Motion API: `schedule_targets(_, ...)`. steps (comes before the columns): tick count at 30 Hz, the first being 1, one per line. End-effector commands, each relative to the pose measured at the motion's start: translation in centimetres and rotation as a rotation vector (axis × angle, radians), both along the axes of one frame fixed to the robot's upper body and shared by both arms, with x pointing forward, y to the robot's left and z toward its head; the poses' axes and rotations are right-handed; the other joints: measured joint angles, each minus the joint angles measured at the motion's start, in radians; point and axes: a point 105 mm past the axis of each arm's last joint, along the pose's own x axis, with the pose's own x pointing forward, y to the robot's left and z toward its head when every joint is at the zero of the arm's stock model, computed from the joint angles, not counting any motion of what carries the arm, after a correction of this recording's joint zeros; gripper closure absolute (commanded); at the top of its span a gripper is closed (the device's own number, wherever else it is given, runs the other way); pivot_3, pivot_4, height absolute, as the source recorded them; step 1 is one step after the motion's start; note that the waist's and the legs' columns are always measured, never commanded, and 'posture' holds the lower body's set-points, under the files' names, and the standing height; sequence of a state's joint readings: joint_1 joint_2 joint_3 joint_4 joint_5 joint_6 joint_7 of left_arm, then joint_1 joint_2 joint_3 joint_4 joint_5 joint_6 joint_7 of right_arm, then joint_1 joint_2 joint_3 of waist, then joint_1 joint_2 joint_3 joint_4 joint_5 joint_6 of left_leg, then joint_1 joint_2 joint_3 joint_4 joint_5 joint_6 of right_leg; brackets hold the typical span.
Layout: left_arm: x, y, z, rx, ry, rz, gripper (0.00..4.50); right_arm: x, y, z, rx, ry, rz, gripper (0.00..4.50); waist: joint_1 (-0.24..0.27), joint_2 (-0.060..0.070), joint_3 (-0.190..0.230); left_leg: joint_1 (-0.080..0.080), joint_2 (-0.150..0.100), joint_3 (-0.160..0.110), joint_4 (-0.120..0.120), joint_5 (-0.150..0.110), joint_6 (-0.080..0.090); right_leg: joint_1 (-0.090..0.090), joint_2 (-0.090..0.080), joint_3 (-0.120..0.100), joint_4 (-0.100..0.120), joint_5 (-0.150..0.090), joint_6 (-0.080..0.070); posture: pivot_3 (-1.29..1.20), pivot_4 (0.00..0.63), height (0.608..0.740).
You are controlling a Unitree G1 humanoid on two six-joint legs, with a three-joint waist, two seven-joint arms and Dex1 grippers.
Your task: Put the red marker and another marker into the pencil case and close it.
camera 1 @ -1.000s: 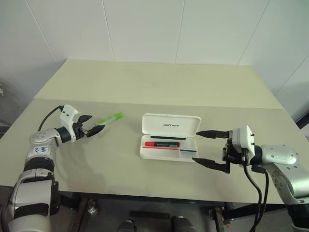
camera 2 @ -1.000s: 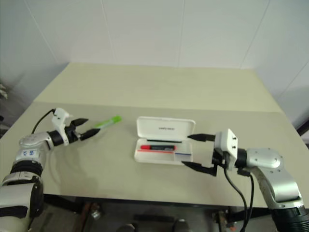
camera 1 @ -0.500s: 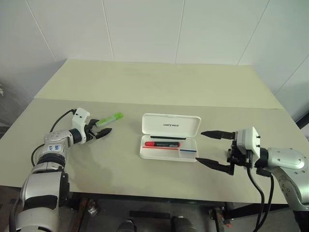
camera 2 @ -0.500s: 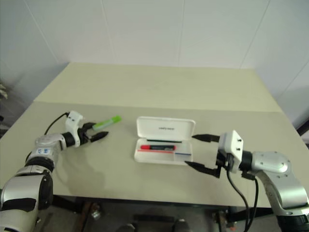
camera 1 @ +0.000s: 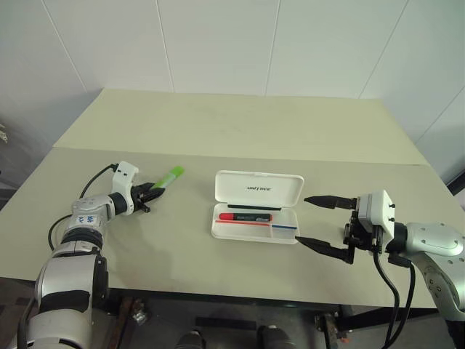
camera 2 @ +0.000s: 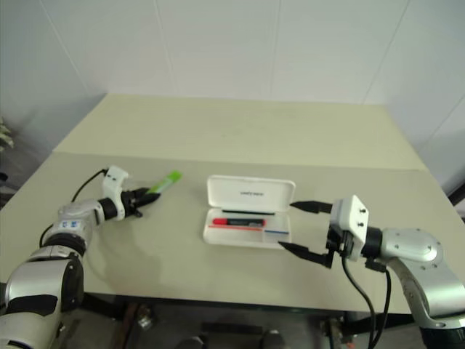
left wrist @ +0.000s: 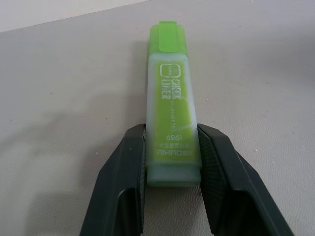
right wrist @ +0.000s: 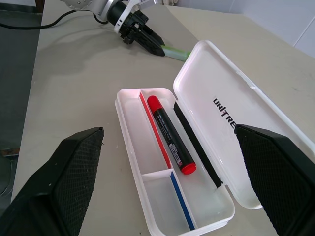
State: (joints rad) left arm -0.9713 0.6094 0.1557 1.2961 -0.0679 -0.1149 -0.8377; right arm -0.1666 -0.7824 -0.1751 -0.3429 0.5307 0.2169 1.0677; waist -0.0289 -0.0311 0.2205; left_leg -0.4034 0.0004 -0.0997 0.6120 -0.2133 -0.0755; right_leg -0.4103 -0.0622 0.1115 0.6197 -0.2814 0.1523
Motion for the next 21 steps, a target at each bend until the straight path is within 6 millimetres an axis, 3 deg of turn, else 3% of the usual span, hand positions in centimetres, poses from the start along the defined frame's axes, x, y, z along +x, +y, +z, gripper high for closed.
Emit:
schedule_targets(1,-0.7,0.1,-0.6,-0.004,0.031,-0.041,3.40,-0.2,0.2,1.1,0.014,-0.050,0.011,0.00,0.000,0.000,0.000,0.000,0.000,0.000,0.000,0.000,0.000,0.000,0.000,0.000,0.000,0.000,0.000,0.00,0.150,0.740)
schedule_targets(7,-1.7,0.1,-0.8,0.006,0.012,-0.120,3.40,-0.1,0.3,1.1,0.020,-0.048,0.030,0.00,-0.002,0.000,0.000,0.000,0.000,0.000,0.000,0.000,0.000,0.000,0.000,0.000,0.000,0.000,0.000,0.00,0.150,0.740)
schedule_targets(13,-2.7,-0.6,1.2,0.034,-0.078,-0.243,3.40,-0.5,0.4,1.4,0.030,-0.048,0.061,0.00,-0.001,0.000,0.000,0.000,0.000,0.000,0.000,0.000,0.000,0.000,0.000,0.000,0.000,0.000,0.000,0.00,0.150,0.740)
schedule_targets(21,-5.6,-3.0,4.1,0.037,-0.170,-0.463,3.40,-1.3,1.3,2.2,0.059,-0.049,0.139,0.00,-0.002,0.000,0.000,0.000,0.001,0.000,0.000,0.000,0.000,0.000,0.000,0.000,0.000,0.000,-0.001,0.00,0.150,0.740)
